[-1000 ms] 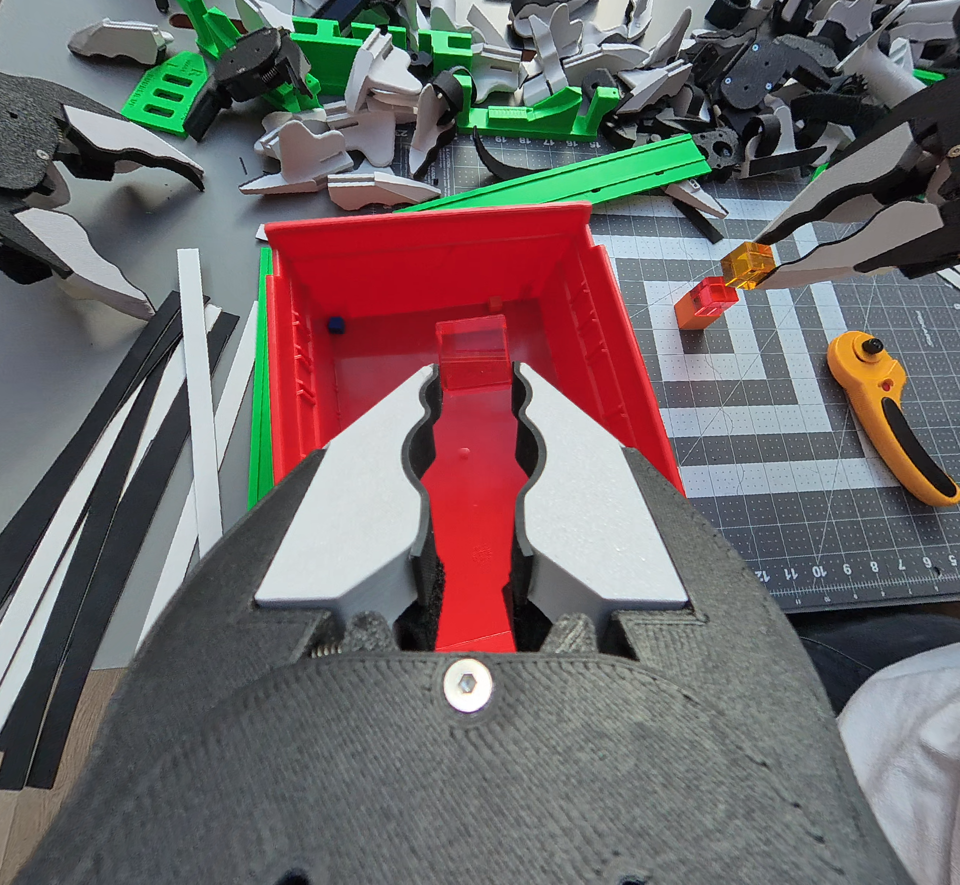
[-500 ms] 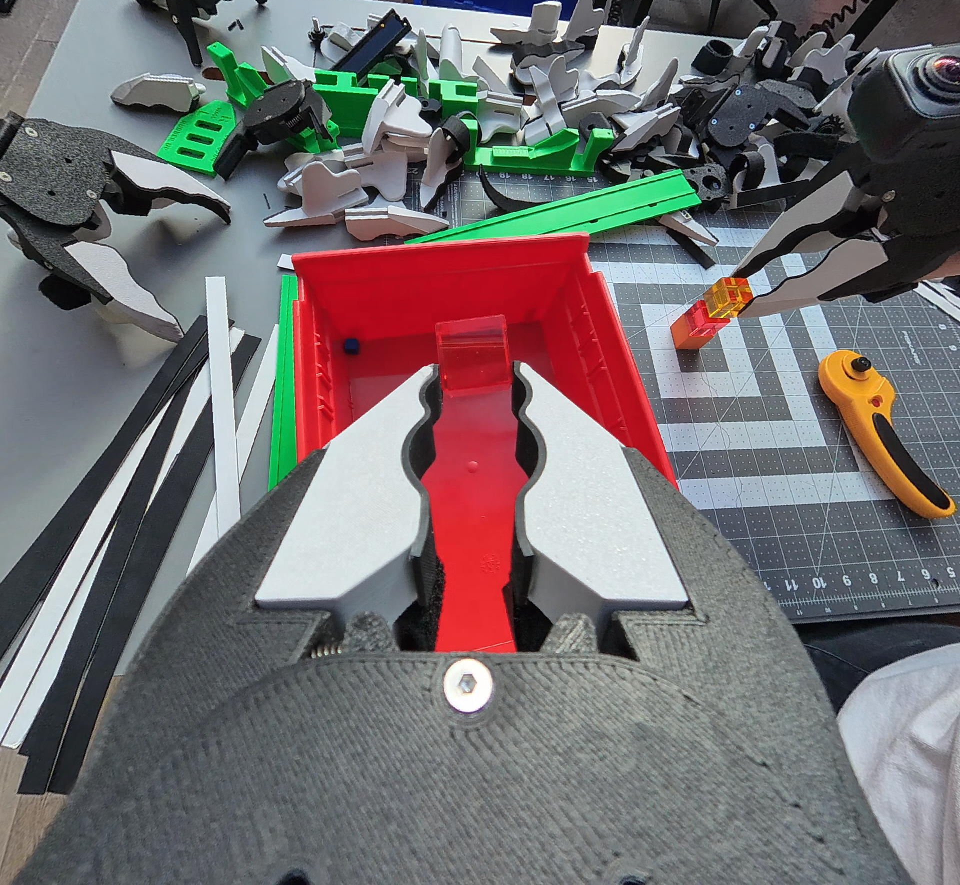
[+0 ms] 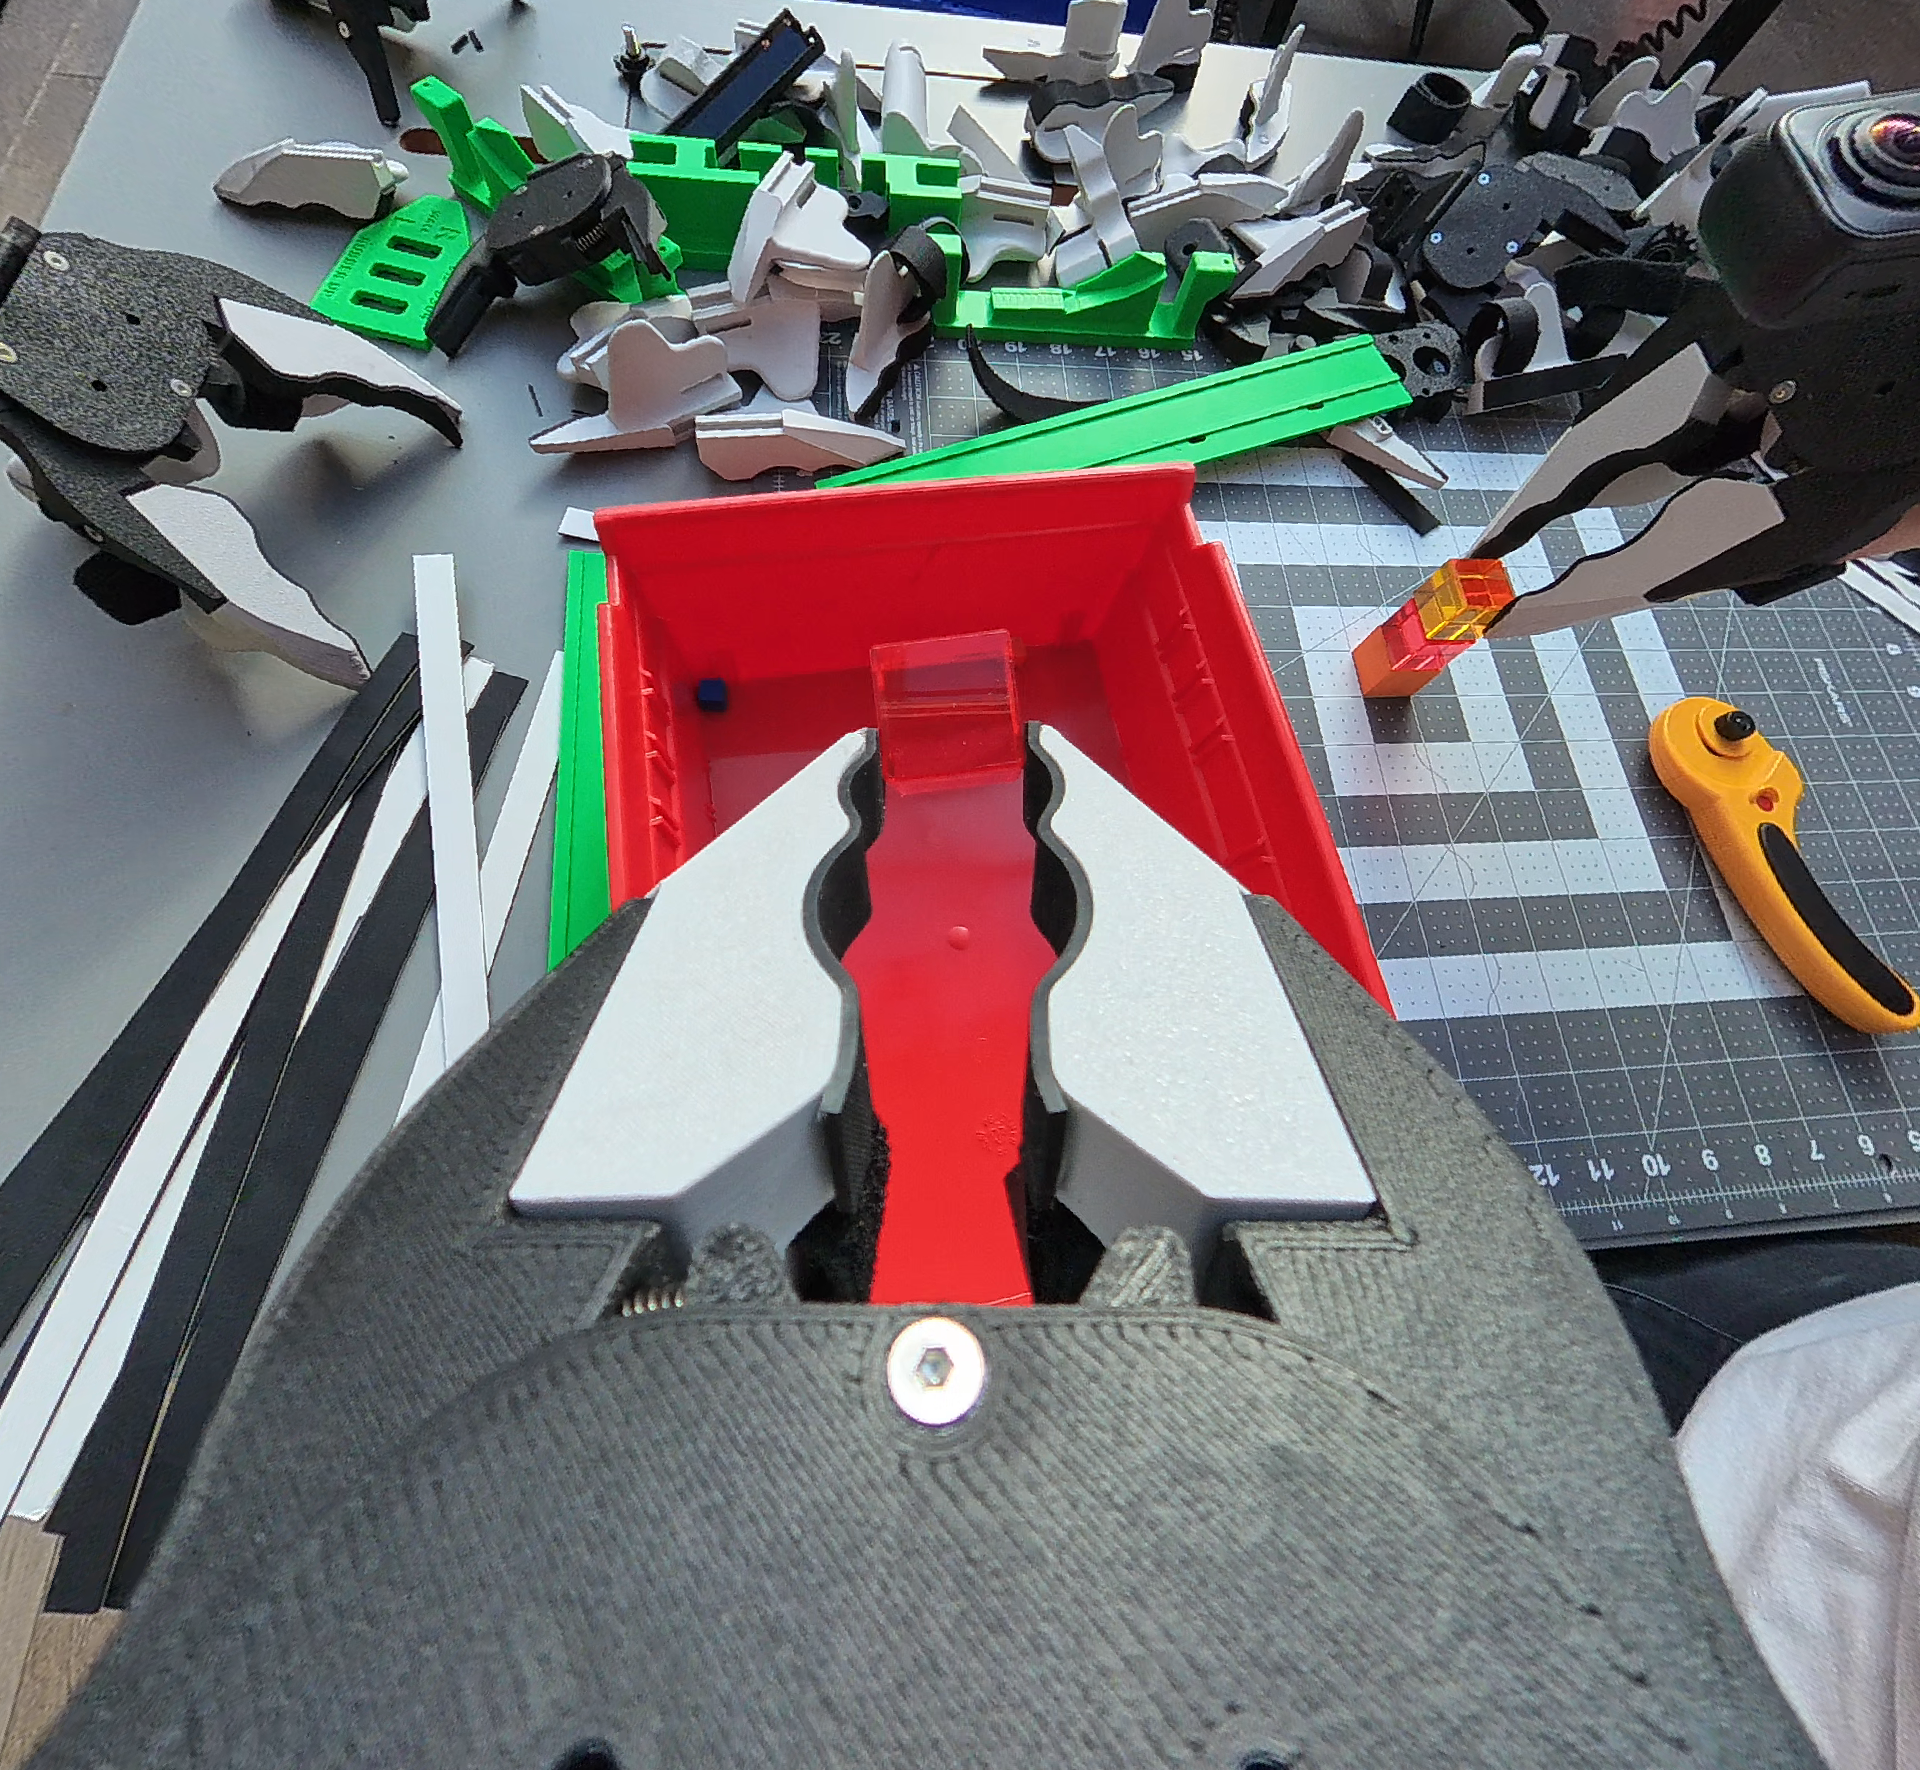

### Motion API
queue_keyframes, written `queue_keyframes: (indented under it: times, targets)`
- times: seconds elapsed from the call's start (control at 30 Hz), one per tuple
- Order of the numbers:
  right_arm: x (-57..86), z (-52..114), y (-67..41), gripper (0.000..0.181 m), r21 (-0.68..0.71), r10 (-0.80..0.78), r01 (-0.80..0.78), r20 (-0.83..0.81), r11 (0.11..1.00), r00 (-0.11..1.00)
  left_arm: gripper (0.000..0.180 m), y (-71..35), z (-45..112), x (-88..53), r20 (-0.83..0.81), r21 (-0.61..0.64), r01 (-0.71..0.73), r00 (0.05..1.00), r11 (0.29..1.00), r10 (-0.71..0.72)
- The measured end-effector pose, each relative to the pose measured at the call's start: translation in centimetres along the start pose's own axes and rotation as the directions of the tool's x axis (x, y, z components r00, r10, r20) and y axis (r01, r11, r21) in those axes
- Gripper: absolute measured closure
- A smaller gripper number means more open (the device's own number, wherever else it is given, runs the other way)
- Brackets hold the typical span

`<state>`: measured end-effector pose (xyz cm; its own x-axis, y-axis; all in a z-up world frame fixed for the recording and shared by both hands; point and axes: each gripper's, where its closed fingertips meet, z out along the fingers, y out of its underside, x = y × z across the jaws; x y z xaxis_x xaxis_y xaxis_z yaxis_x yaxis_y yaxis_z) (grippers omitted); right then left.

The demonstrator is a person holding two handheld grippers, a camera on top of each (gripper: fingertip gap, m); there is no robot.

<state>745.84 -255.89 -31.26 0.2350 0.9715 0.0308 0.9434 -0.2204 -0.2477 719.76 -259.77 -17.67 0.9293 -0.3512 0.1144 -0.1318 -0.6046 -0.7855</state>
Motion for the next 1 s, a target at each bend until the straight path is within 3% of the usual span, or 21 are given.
queue_keyframes:
  times: [0.67,0.87,1.0]
  targets:
    - [0.2,-1.5,0.3,0.146,0.058,0.049,-0.049,0.006,0.997,0.999,0.155,0.0,0.4,0.5,-0.042,-0.021,-0.009,0.999,1.0,0.008]
    - [-0.6,-4.5,1.4,0.146,0.271,0.254,-0.26,0.058,0.927,0.966,0.155,-2.5,1.7,7.7,-0.314,-0.001,-0.139,0.94,0.99,0.132]
    - [-1.5,-3.8,3.1,0.149,0.322,0.344,-0.352,0.083,0.879,0.935,0.155,-2.8,5.2,14.3,-0.55,0.027,-0.323,0.786,0.946,0.284]
